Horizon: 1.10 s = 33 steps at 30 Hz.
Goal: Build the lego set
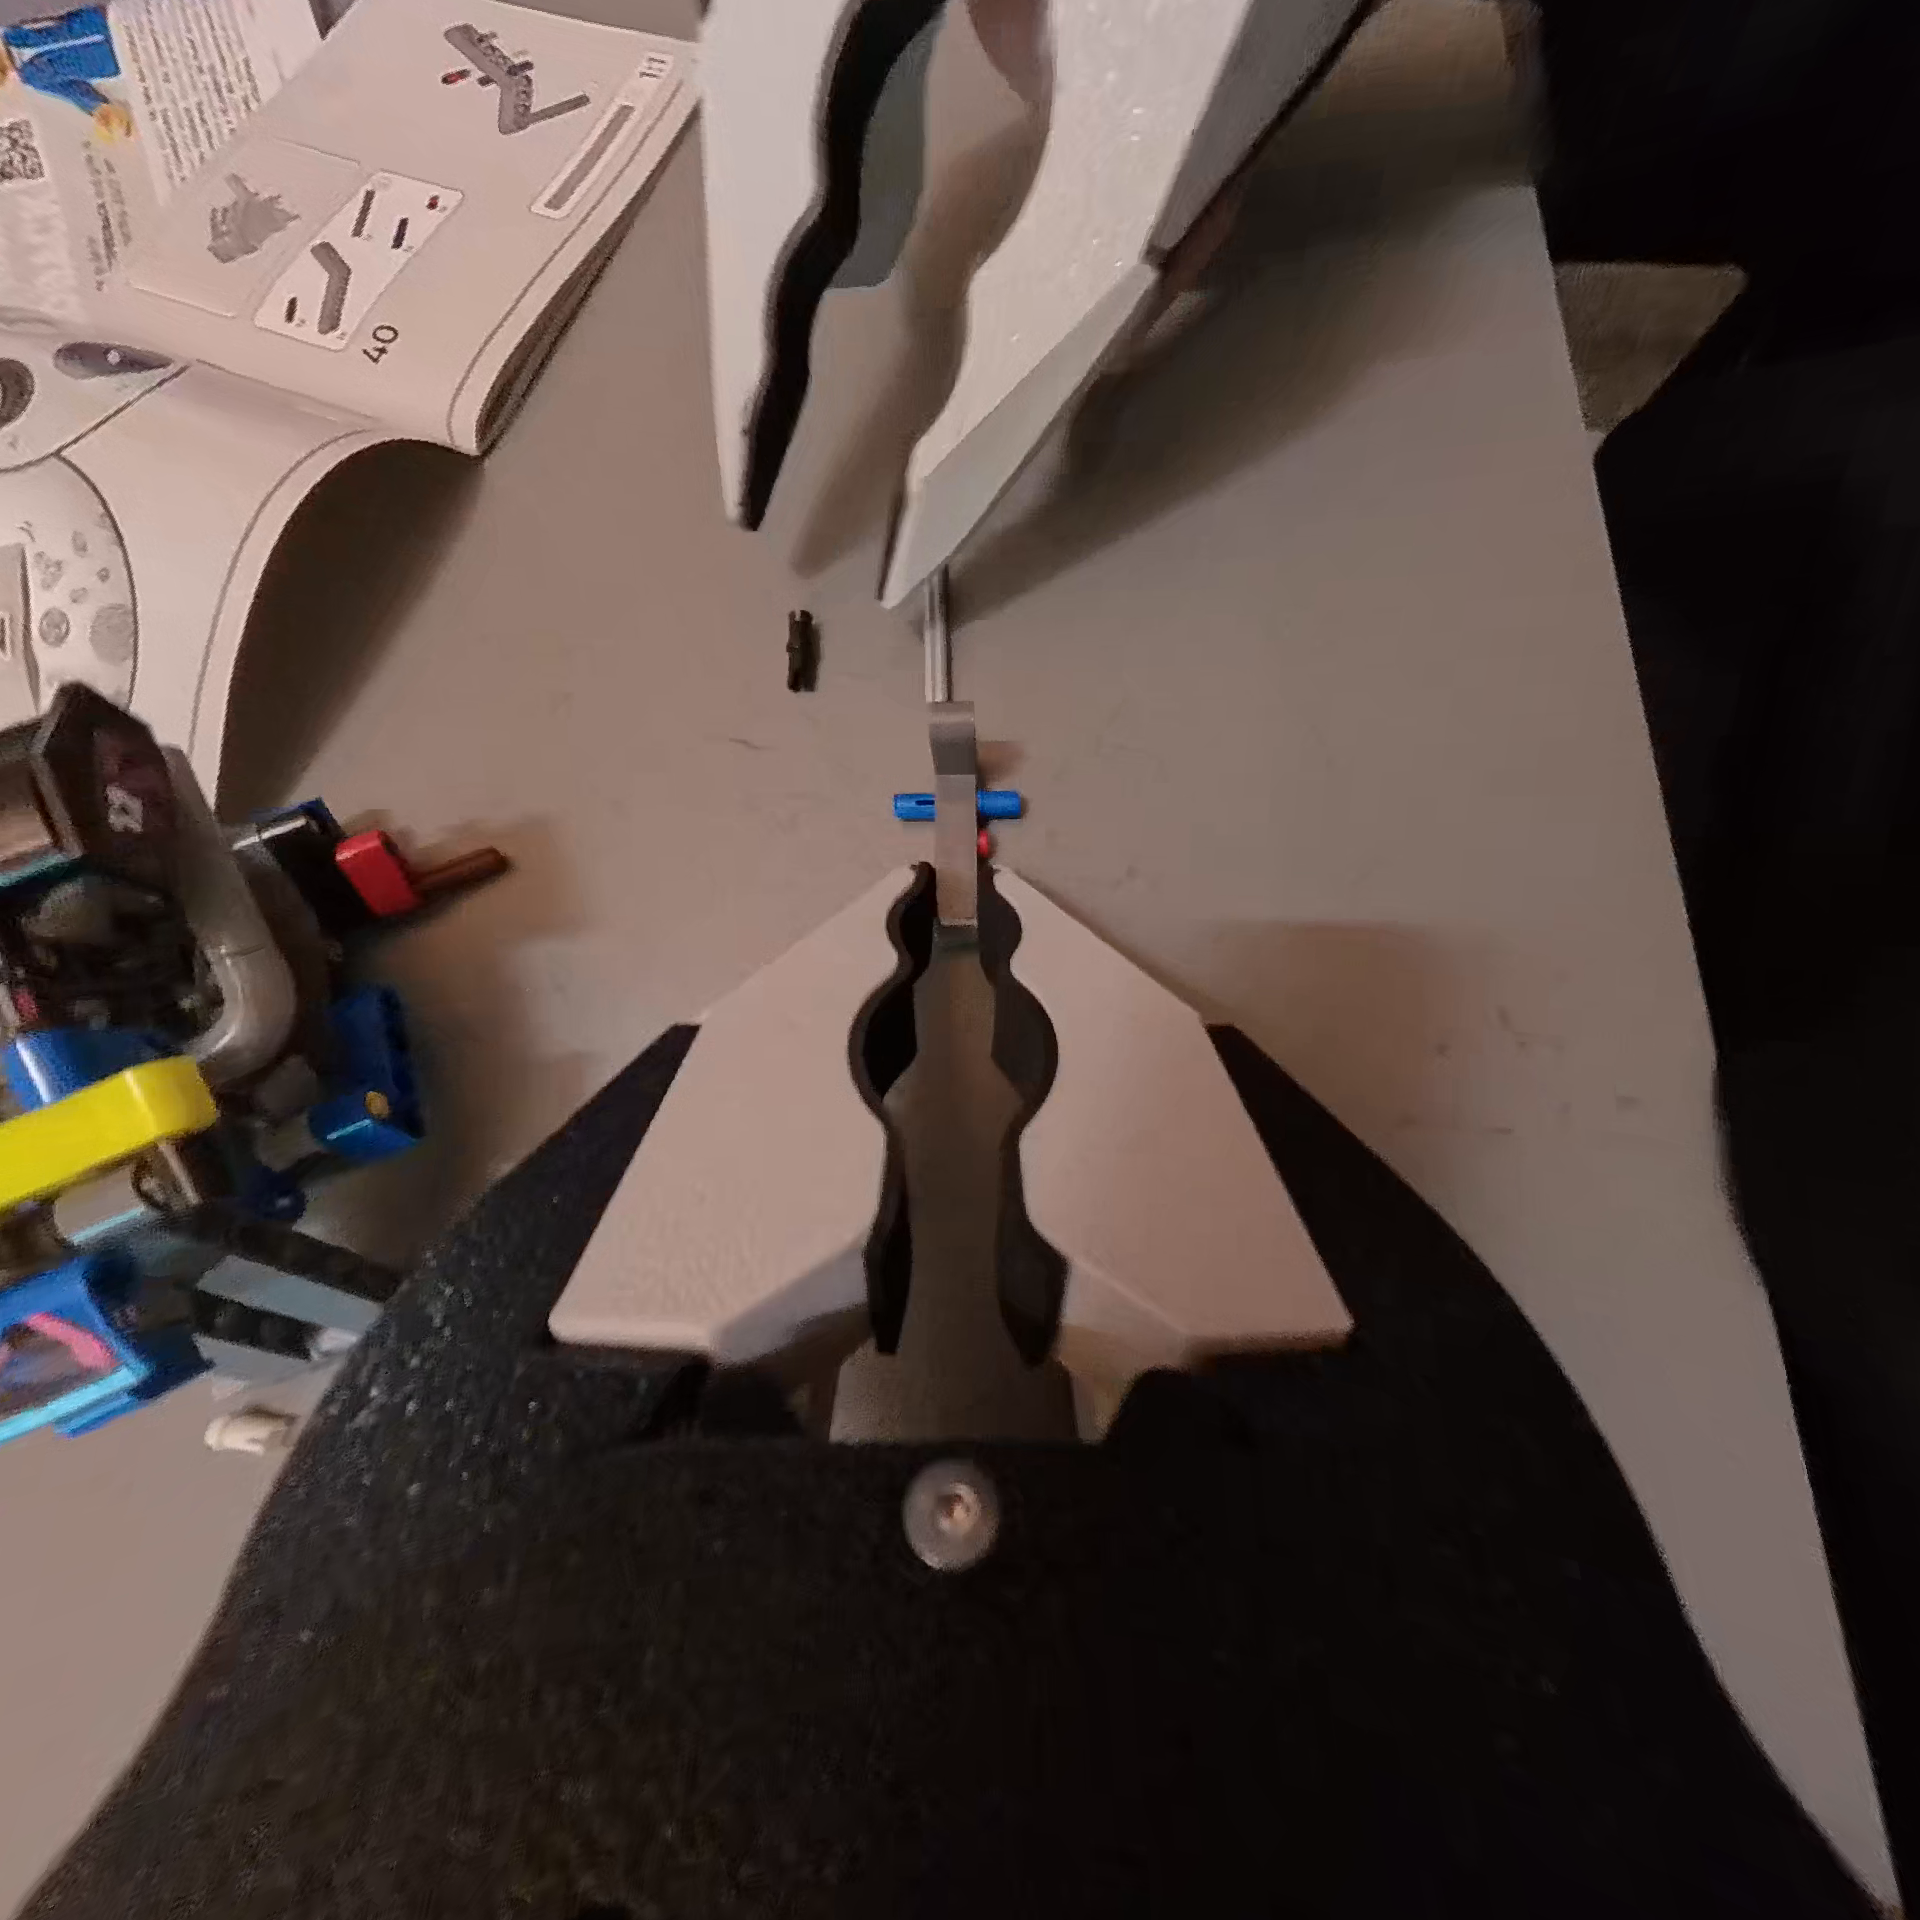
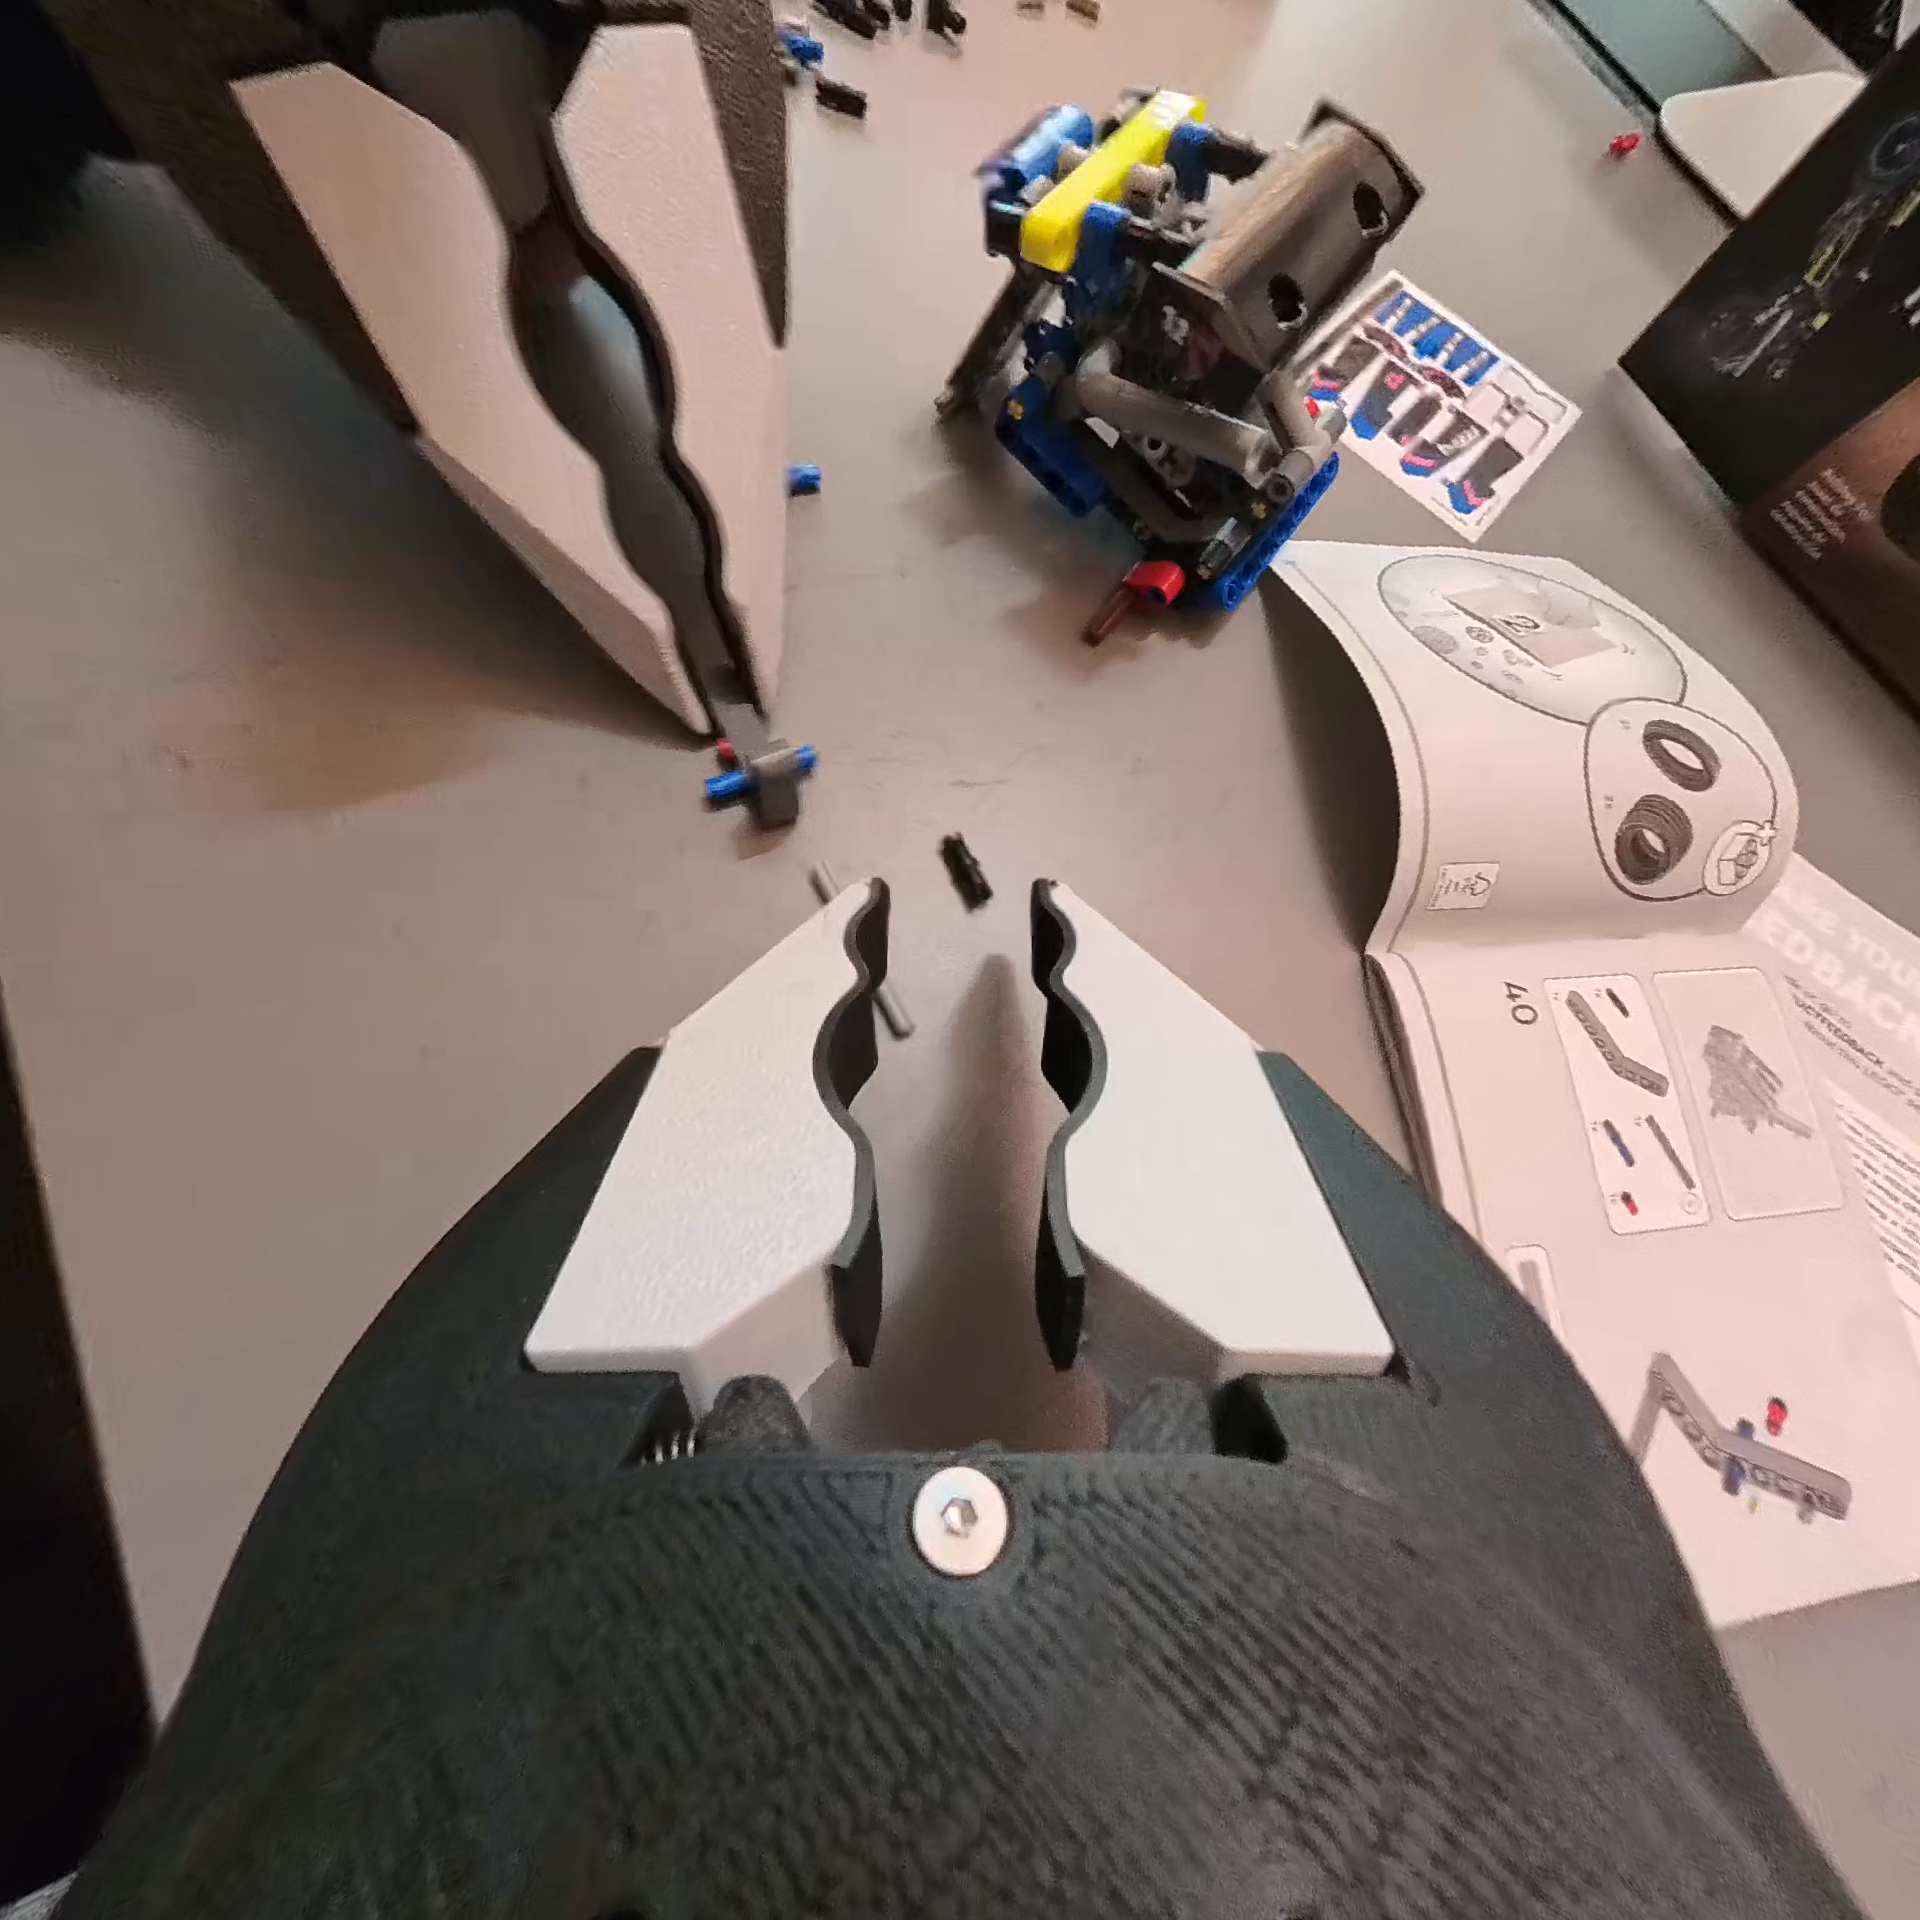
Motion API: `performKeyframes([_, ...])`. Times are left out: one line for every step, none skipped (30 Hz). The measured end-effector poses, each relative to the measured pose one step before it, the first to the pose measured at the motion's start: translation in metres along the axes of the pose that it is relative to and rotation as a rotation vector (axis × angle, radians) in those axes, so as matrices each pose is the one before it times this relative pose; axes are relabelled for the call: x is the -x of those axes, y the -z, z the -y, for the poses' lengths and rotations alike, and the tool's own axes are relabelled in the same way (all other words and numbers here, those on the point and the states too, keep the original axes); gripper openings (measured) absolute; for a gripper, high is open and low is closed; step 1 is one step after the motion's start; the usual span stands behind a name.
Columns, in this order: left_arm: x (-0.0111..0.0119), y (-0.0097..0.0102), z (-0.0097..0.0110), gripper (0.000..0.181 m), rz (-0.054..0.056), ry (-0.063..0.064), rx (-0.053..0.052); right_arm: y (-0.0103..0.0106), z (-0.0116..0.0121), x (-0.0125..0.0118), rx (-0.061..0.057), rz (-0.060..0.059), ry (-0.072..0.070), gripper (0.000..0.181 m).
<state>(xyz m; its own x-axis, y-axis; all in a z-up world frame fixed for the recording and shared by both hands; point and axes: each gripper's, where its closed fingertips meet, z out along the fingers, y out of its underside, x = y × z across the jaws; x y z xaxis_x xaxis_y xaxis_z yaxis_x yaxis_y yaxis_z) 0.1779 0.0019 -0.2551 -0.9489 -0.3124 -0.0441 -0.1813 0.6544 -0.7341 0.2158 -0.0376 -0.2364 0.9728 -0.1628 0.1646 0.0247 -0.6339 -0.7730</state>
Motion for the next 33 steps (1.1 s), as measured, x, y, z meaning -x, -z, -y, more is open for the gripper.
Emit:
performKeyframes([0.00288,0.00122,-0.00132,0.005,0.0225,0.0123,0.0040,0.00245,0.00309,0.00387,-0.0159,0.0063,0.0039,0.026])
performKeyframes([0.00392,0.00159,-0.00096,0.005,0.0286,0.0105,0.0020,0.00194,0.00448,0.00225,-0.0193,-0.0062,0.0026,0.026])
performKeyframes([0.00343,0.00191,0.00033,0.005,0.0242,0.0161,-0.0055,0.00116,0.00563,0.00328,-0.0215,-0.0006,0.0033,0.026])
performKeyframes([0.00283,0.00245,0.00196,0.005,0.0185,0.0224,-0.0144,-0.00005,0.00696,0.00405,-0.0259,0.0045,0.0049,0.025])
performKeyframes([0.00324,0.00325,0.00369,0.005,0.0220,0.0254,-0.0239,-0.00137,0.00755,0.00323,-0.0274,-0.0015,0.0078,0.025])
performKeyframes([0.00387,0.00380,0.00416,0.005,0.0263,0.0277,-0.0274,-0.00260,0.00752,0.00278,-0.0251,-0.0055,0.0160,0.025])
performKeyframes([0.00364,0.00399,0.00313,0.005,0.0253,0.0279,-0.0228,-0.00344,0.00678,0.00381,-0.0176,-0.0021,0.0274,0.025])
performKeyframes([0.00399,0.00395,0.00178,0.005,0.0264,0.0255,-0.0155,-0.00424,0.00570,0.00315,-0.0104,-0.0064,0.0338,0.025])
performKeyframes([0.00491,0.00405,0.00043,0.005,0.0313,0.0220,-0.0098,-0.00504,0.00468,0.00065,-0.0050,-0.0203,0.0302,0.025])
performKeyframes([0.00481,0.00421,-0.00016,0.005,0.0291,0.0152,-0.0077,-0.00582,0.00384,0.00130,-0.0015,-0.0117,0.0281,0.025])
performKeyframes([0.00262,0.00404,0.00004,0.005,0.0146,0.0078,-0.0105,-0.00606,0.00344,0.00343,-0.0004,0.0054,0.0291,0.025])
performKeyframes([0.00063,0.00414,0.00052,0.005,0.0027,0.0029,-0.0139,-0.00567,0.00326,0.00176,0.0040,-0.0013,0.0287,0.024])
performKeyframes([0.00036,0.00426,0.00069,0.005,0.0035,-0.0020,-0.0152,-0.00470,0.00368,-0.00211,0.0032,-0.0233,0.0248,0.024])
performKeyframes([0.00055,0.00419,-0.00031,0.005,0.0082,-0.0043,-0.0103,-0.00434,0.00441,-0.00157,-0.0059,-0.0157,0.0203,0.021])
performKeyframes([0.00137,0.00399,-0.00188,0.005,0.0117,-0.0032,-0.0009,-0.00411,0.00452,0.00277,-0.0130,0.0164,0.0171,0.018])
performKeyframes([0.00147,0.00371,-0.00274,0.005,0.0117,-0.0040,0.0038,-0.00425,0.00264,0.00270,-0.0062,0.0211,0.0032,0.017])
performKeyframes([0.00131,0.00354,-0.00253,0.005,0.0093,-0.0073,0.0015,-0.00371,0.00131,0.00114,0.0013,0.0118,-0.0042,0.015])
performKeyframes([0.00117,0.00369,-0.00240,0.005,0.0084,-0.0083,-0.0007,-0.00254,0.00236,0.00261,-0.0061,0.0189,0.0009,0.012])
performKeyframes([0.00138,0.00366,-0.00251,0.005,0.0083,-0.0048,0.0013,-0.00160,0.00387,0.00418,-0.0153,0.0263,0.0000,0.009])
performKeyframes([0.00103,0.00351,-0.00262,0.005,0.0052,0.0005,0.0027,-0.00126,0.00373,0.00228,-0.0135,0.0140,-0.0085,0.008])
performKeyframes([0.00059,0.00347,-0.00168,0.005,0.0006,0.0022,-0.0036,-0.00056,0.00283,-0.00005,-0.0075,0.0000,-0.0099,0.007])
performKeyframes([0.00021,0.00355,-0.00024,0.005,-0.0002,-0.0010,-0.0132,-0.00003,0.00298,-0.00036,-0.0090,-0.0005,-0.0089,0.006])
performKeyframes([0.00065,0.00334,-0.00003,0.005,0.0021,-0.0021,-0.0121,0.00036,0.00359,-0.00004,-0.0154,0.0043,-0.0152,0.006])
performKeyframes([0.00095,0.00282,-0.00069,0.005,0.0036,-0.0026,-0.0054,0.00038,0.00423,0.00010,-0.0205,0.0063,-0.0240,0.008])
performKeyframes([0.00105,0.00233,0.00001,0.005,0.0037,-0.0053,-0.0080,0.00017,0.00380,0.00086,-0.0201,0.0103,-0.0267,0.010])
performKeyframes([0.00048,0.00164,0.00115,0.005,-0.0012,-0.0029,-0.0133,-0.00018,0.00225,0.00164,-0.0130,0.0131,-0.0213,0.010])
performKeyframes([-0.00071,0.00085,0.00112,0.005,-0.0096,0.0044,-0.0100,-0.00061,0.00018,0.00016,-0.0019,-0.0018,-0.0091,0.010])
performKeyframes([-0.00062,0.00033,0.00083,0.005,-0.0079,0.0062,-0.0053,-0.00065,-0.00130,-0.00081,0.0083,-0.0135,0.0052,0.010])
performKeyframes([-0.00009,0.00042,0.00073,0.005,0.0004,-0.0011,-0.0046,-0.00049,-0.00141,-0.00042,0.0112,-0.0134,0.0109,0.010])
performKeyframes([-0.00047,0.00038,0.00045,0.005,0.0017,-0.0080,-0.0014,-0.00051,-0.00135,-0.00070,0.0133,-0.0136,0.0096,0.011])
performKeyframes([-0.00083,0.00029,0.00002,0.005,0.0001,-0.0104,0.0037,0.00019,-0.00035,-0.00264,0.0090,-0.0252,0.0092,0.011])
performKeyframes([-0.00052,0.00003,-0.00032,0.005,0.0030,-0.0125,0.0067,0.00092,0.00023,-0.00164,0.0042,-0.0150,0.0128,0.010])
performKeyframes([-0.00007,0.00021,-0.00053,0.005,0.0050,-0.0139,0.0082,0.00083,0.00004,-0.00049,0.0041,-0.0016,0.0054,0.010])
